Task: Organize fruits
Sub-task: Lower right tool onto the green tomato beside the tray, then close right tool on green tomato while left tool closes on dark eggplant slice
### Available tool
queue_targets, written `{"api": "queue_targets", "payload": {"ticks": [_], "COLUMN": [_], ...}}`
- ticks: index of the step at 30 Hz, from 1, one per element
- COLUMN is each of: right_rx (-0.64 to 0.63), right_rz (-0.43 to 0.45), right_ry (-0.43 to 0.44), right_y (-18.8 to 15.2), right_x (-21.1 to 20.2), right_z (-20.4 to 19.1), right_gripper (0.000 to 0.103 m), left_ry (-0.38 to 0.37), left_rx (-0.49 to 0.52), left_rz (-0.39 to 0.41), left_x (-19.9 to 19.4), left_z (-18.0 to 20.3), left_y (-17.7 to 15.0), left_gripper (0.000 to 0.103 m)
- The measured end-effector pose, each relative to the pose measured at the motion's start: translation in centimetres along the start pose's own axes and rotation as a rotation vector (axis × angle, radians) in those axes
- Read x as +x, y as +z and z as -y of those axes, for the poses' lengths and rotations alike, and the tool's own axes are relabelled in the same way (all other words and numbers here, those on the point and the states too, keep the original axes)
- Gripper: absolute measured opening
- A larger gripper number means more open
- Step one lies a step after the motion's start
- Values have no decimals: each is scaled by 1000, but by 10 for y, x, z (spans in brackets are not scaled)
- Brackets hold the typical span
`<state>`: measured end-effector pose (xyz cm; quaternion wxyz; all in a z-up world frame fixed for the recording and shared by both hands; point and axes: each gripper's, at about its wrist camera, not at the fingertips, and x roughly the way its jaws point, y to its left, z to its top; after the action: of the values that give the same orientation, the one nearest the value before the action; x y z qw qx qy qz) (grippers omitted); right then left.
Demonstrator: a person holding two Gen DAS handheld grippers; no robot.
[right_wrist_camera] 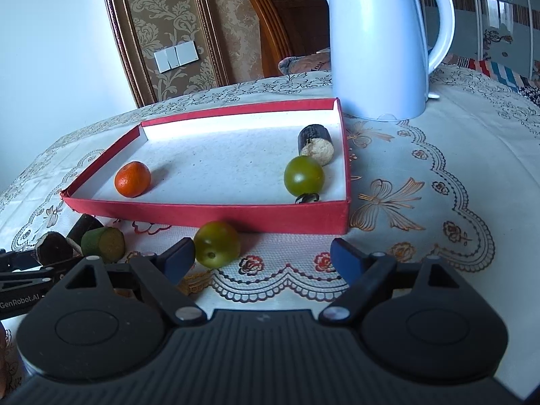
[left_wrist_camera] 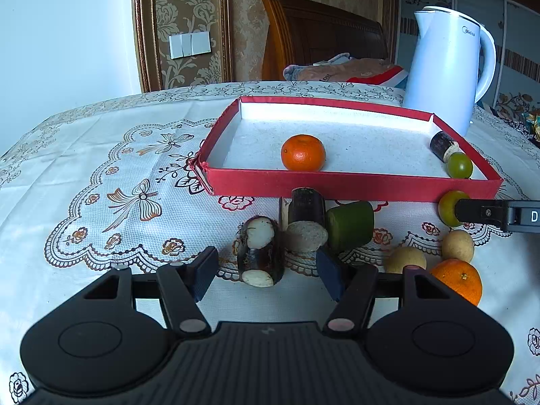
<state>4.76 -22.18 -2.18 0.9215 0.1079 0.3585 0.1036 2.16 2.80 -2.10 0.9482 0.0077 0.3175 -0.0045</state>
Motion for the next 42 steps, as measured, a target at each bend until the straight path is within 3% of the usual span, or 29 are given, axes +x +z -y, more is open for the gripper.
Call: {"api": "queue_targets", "payload": {"ticks": [16,22,28,31,33,34,39,42], "right_rx": [108,12,-11,-50,-66,-71,-100,-136], "right_rz": [3,-9,-14,-12,-5,-3,5,11], "right_ry": [-17,-62,-42,-58,-82,-92,-73,-80], "right_y": [3,-2,-2,-1,-2,-2,-4,-6], "right_x": [2,7,9,12,12,12,8,8], "right_z": [2,-22,-27,-33,-34,-34,-38,-43], "right_gripper": [83,84,81,72,56,53,33,31], "left_ry": [0,-2,-1,0,-1,0,0,-1], "left_rx": [-4,-6,-5,-4,-5,-4,-3,-2], "left_rz": [-2,-1,-1,-1,-1,-1,-1,-1], "left_x": [1,1,1,1,1,1,1,1], "left_z": [0,-1,0,0,-1,0,0,0], "left_y": [0,0,0,0,0,0,1,1], "left_gripper": [65,65,65,65,65,65,65,65]}}
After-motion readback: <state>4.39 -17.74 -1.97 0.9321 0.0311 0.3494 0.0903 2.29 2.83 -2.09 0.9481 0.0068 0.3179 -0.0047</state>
